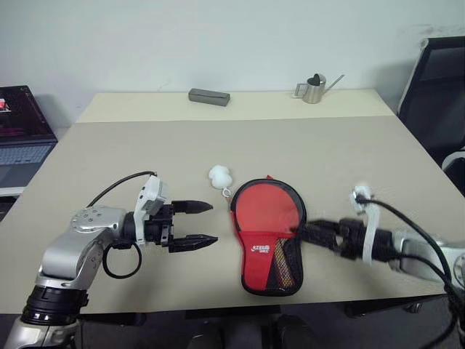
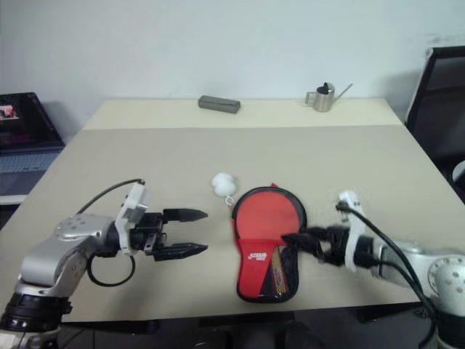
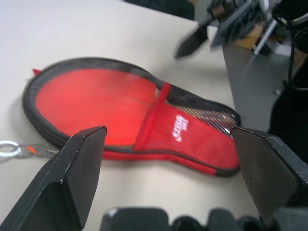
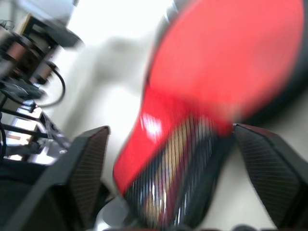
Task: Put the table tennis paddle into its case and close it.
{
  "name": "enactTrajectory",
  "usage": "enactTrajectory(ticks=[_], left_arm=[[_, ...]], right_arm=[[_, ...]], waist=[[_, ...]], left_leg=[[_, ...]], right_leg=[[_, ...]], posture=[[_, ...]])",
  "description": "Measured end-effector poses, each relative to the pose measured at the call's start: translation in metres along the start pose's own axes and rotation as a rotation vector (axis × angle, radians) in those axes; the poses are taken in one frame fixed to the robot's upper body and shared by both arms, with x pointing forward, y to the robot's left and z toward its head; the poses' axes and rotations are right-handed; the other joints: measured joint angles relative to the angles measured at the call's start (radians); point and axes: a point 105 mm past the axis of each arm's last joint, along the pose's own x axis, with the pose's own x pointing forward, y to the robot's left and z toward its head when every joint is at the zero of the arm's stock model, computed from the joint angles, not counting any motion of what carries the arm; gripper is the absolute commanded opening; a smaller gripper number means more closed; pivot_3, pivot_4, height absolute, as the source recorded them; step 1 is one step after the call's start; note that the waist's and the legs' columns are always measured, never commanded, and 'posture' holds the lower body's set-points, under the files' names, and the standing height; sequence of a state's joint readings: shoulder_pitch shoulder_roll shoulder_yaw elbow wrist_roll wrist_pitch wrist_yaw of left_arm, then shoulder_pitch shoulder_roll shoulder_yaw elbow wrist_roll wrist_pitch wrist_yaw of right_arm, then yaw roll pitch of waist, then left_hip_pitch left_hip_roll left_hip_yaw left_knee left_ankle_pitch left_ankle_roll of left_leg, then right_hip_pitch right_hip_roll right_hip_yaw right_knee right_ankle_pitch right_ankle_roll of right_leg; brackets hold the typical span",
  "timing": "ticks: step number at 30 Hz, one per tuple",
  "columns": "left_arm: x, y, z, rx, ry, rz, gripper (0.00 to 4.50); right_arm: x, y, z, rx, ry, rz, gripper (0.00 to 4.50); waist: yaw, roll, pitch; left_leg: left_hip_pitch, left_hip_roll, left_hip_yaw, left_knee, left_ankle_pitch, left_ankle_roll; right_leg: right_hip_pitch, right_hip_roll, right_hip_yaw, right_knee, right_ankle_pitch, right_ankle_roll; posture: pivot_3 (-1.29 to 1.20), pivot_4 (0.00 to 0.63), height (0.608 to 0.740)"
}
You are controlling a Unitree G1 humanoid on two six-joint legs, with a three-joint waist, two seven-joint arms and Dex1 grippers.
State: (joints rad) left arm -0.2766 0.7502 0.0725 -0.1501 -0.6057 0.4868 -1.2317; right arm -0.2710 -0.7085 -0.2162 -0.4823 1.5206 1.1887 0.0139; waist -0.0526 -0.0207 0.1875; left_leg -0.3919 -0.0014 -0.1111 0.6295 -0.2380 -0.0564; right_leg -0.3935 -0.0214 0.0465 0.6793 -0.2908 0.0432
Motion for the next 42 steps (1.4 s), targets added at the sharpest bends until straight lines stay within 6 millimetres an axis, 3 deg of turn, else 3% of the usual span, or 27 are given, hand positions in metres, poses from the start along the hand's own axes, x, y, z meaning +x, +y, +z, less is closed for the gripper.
enactTrajectory(ticks=[5, 11, 18, 22, 29, 42], left_arm=[[0.0, 0.014, 0.004, 0.021, -0.036, 0.124, 4.5], [-0.008, 0.04, 0.004, 0.056, -0.057, 0.346, 4.5], [-0.017, 0.061, -0.004, 0.065, -0.016, 0.514, 4.5], [-0.018, 0.072, -0.006, 0.06, -0.003, 0.578, 4.5], [0.003, 0.09, -0.002, 0.008, -0.024, 0.616, 4.5], [0.056, 0.129, -0.007, -0.064, -0.007, 0.691, 4.5]], right_arm=[[0.014, 0.005, 0.006, -0.289, 0.041, 0.031, 4.48], [0.044, 0.015, 0.012, -0.556, 0.037, 0.13, 4.48], [0.086, 0.018, 0.013, -0.63, 0.012, 0.203, 4.48], [0.098, 0.0, 0.01, -0.638, 0.059, 0.194, 4.48], [0.107, -0.04, -0.011, -0.607, 0.17, 0.091, 4.48], [0.114, -0.039, -0.017, -0.632, 0.146, 0.075, 4.48]], waist=[[0.008, 0.0, 0.0], [0.008, 0.0, 0.0], [0.009, 0.0, 0.0], [0.015, 0.0, 0.0], [0.02, 0.0, 0.0], [0.016, -0.001, 0.0]], left_leg=[[-0.003, 0.0, -0.001, 0.0, 0.0, 0.0], [-0.002, -0.001, -0.001, 0.0, 0.0, -0.001], [-0.003, -0.002, -0.001, 0.0, 0.0, -0.001], [-0.003, -0.003, -0.002, 0.0, 0.0, -0.001], [-0.003, -0.003, -0.002, 0.001, 0.0, -0.001], [-0.002, -0.003, -0.002, 0.002, 0.0, -0.002]], right_leg=[[-0.002, -0.001, -0.001, -0.001, 0.002, -0.003], [-0.002, -0.001, -0.001, -0.001, 0.002, -0.004], [-0.002, -0.002, -0.002, 0.0, 0.003, -0.004], [-0.002, -0.003, -0.002, 0.0, 0.003, -0.004], [-0.002, -0.004, -0.003, 0.001, 0.003, -0.004], [-0.001, -0.003, -0.003, 0.001, 0.004, -0.004]], posture=[[0.0, 0.15, 0.74], [0.0, 0.15, 0.74], [0.0, 0.15, 0.74], [0.0, 0.15, 0.74], [0.0, 0.15, 0.74], [0.0, 0.15, 0.74]])
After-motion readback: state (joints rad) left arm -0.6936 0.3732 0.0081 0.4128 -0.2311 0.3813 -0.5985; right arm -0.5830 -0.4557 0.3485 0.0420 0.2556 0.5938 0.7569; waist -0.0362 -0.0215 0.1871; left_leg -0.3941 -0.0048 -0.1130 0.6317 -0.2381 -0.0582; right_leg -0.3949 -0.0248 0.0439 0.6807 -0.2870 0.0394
